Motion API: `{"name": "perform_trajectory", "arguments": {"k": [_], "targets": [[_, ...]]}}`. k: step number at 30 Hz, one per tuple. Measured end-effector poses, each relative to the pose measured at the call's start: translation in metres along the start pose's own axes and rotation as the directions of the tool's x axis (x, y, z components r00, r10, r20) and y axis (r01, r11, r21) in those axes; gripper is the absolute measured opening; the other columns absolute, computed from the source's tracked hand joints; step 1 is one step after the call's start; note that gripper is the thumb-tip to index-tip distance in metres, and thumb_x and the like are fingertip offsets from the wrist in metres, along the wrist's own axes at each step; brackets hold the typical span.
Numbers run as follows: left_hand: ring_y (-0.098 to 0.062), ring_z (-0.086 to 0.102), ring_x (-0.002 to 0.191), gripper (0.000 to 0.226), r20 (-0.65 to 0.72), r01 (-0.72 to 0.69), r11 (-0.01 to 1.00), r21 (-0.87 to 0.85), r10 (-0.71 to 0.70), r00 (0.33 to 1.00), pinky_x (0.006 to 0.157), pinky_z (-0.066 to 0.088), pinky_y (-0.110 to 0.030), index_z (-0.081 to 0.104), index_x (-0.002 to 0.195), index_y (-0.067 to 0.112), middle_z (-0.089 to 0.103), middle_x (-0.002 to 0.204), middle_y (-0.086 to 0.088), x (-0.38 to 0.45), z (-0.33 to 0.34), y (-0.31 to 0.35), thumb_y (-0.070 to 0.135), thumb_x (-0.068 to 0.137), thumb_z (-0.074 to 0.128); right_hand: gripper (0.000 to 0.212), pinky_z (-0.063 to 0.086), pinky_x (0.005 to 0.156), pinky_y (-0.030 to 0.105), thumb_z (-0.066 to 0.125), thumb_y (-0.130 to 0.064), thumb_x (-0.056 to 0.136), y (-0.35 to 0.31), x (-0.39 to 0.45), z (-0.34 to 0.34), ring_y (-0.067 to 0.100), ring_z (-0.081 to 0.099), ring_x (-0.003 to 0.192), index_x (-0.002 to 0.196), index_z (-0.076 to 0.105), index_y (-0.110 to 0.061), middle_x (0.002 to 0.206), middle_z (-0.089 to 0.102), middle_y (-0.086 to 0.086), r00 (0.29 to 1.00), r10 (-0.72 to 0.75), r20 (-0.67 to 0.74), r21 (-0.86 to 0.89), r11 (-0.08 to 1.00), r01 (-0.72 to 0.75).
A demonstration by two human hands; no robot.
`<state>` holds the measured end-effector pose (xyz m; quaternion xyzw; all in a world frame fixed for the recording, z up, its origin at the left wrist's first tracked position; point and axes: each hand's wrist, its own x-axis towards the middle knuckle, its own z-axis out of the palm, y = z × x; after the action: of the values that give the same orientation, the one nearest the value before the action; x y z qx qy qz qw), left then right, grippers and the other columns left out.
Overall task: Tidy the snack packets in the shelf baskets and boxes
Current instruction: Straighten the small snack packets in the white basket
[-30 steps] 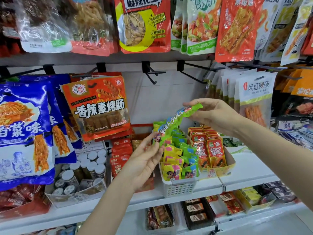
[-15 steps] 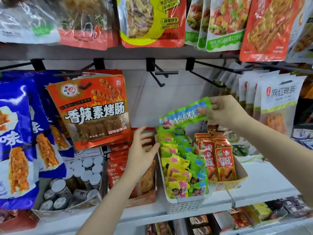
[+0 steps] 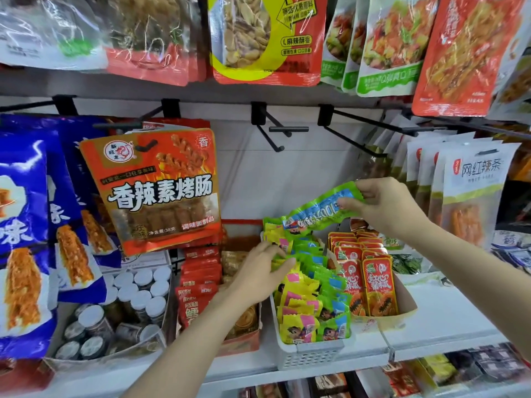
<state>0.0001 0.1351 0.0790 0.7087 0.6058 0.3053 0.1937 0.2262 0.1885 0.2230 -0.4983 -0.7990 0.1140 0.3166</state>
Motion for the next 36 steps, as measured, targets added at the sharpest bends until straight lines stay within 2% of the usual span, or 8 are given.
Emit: {"name": "perform_trajectory", "arguments": {"k": [5,10,12,16,22,24,29,36], "targets": [[-0.008,0.052,0.09,0.036,0.031,-0.056,0.996,-0.067,0.058,0.998,0.082,0.039,-0.022,0.066,0.116,0.016,0.05,0.103,0.005,-0.023,-0.007,-0.005,0.043,0.098,0.051,0.027,0.039,0.062,0.029,0.077,-0.035,0.081,-0.009,0.007,0.023,0.01,0.046,0.056,0.087,0.075,-0.008,0.071,0.063,0.015,0.986,-0.075,0.149,-0.143,0.985,0.096],[-0.009,0.054,0.101,0.04,0.069,-0.031,0.997,-0.074,0.036,0.997,0.096,0.041,-0.025,0.065,0.122,0.017,0.049,0.112,0.004,-0.028,-0.012,-0.006,0.045,0.097,0.051,0.023,0.042,0.08,0.03,0.076,-0.031,0.082,-0.029,0.007,0.081,0.03,0.062,0.094,0.096,0.075,-0.012,0.093,0.069,0.01,0.936,-0.076,0.344,-0.283,0.942,0.18],[-0.01,0.053,0.103,0.041,0.064,-0.018,0.997,-0.079,0.024,0.998,0.099,0.041,-0.029,0.064,0.123,0.016,0.046,0.116,0.003,-0.027,-0.012,-0.005,0.045,0.097,0.053,0.016,0.043,0.074,0.03,0.079,-0.032,0.078,-0.033,0.005,0.103,0.03,0.057,0.09,0.08,0.069,-0.021,0.083,0.065,0.002,0.928,-0.006,0.373,-0.308,0.943,0.129],[-0.016,0.042,0.126,0.042,0.071,-0.016,0.999,-0.051,0.019,0.997,0.111,0.033,-0.036,0.063,0.125,0.02,0.031,0.139,0.004,-0.027,-0.012,-0.01,0.048,0.096,0.052,0.037,0.051,0.083,0.025,0.087,-0.028,0.068,-0.026,0.011,0.109,0.021,0.067,0.097,0.1,0.075,-0.014,0.1,0.073,0.007,0.92,0.132,0.37,-0.228,0.973,-0.048],[-0.003,0.007,0.147,0.036,0.05,-0.105,0.992,-0.066,0.108,0.993,0.12,0.013,-0.029,0.066,0.12,0.02,0.013,0.161,0.013,-0.023,-0.011,-0.012,0.044,0.097,0.052,0.021,0.049,0.092,0.028,0.082,-0.025,0.075,-0.023,0.008,0.118,0.019,0.068,0.095,0.094,0.078,-0.02,0.096,0.075,0.003,0.923,0.127,0.363,-0.244,0.969,-0.037],[-0.005,0.009,0.148,0.035,0.04,-0.11,0.991,-0.079,0.114,0.993,0.12,0.013,-0.026,0.065,0.118,0.018,0.019,0.16,0.009,-0.021,-0.009,-0.012,0.043,0.097,0.053,0.019,0.045,0.101,0.035,0.078,-0.028,0.077,-0.029,0.007,0.128,0.02,0.065,0.099,0.096,0.078,-0.025,0.099,0.074,0.001,0.899,0.116,0.423,-0.279,0.96,0.007],[-0.009,0.037,0.136,0.037,0.015,-0.124,0.987,-0.105,0.126,0.992,0.114,0.027,-0.025,0.061,0.125,0.013,0.043,0.143,0.003,-0.023,-0.004,-0.014,0.038,0.097,0.056,0.01,0.057,0.08,0.032,0.072,-0.022,0.08,-0.03,0.029,0.108,0.011,0.07,0.084,0.086,0.079,-0.018,0.086,0.076,0.004,0.917,0.087,0.389,-0.215,0.977,-0.001],[-0.002,0.039,0.133,0.039,0.026,-0.147,0.986,-0.079,0.149,0.988,0.112,0.032,-0.026,0.057,0.129,0.019,0.046,0.139,0.011,-0.029,-0.001,-0.021,0.043,0.099,0.051,0.028,0.051,0.091,0.036,0.078,-0.037,0.079,-0.019,0.022,0.128,0.024,0.062,0.107,0.103,0.074,-0.024,0.115,0.067,0.004,0.923,0.119,0.365,-0.325,0.946,0.007]]}}
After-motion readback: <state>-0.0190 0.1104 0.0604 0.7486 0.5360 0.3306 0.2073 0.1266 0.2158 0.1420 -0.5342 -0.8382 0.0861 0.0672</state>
